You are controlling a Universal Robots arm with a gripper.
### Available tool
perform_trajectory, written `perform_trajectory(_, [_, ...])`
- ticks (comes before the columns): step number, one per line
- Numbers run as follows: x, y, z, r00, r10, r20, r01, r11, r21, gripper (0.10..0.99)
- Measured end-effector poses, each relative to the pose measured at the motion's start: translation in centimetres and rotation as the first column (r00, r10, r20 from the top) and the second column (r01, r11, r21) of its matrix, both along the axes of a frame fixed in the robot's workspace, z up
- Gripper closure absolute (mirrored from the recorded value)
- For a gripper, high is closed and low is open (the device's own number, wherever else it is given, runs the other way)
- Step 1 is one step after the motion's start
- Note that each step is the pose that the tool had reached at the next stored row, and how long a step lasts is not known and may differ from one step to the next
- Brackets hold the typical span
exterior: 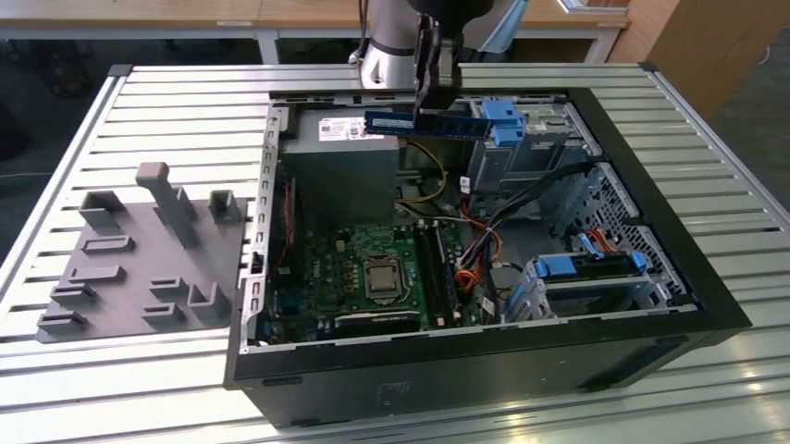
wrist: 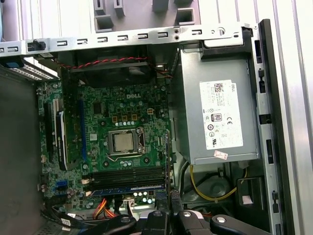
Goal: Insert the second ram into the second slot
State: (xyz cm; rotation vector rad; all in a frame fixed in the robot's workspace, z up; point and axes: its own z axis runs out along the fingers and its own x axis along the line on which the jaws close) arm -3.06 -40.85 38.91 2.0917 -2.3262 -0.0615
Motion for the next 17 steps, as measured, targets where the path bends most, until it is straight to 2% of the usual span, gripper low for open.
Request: perform_trajectory(17, [0.00,0.00,0.00,0.9999,-0.014,0.0000,0.014,0.9999,0.000,0.949])
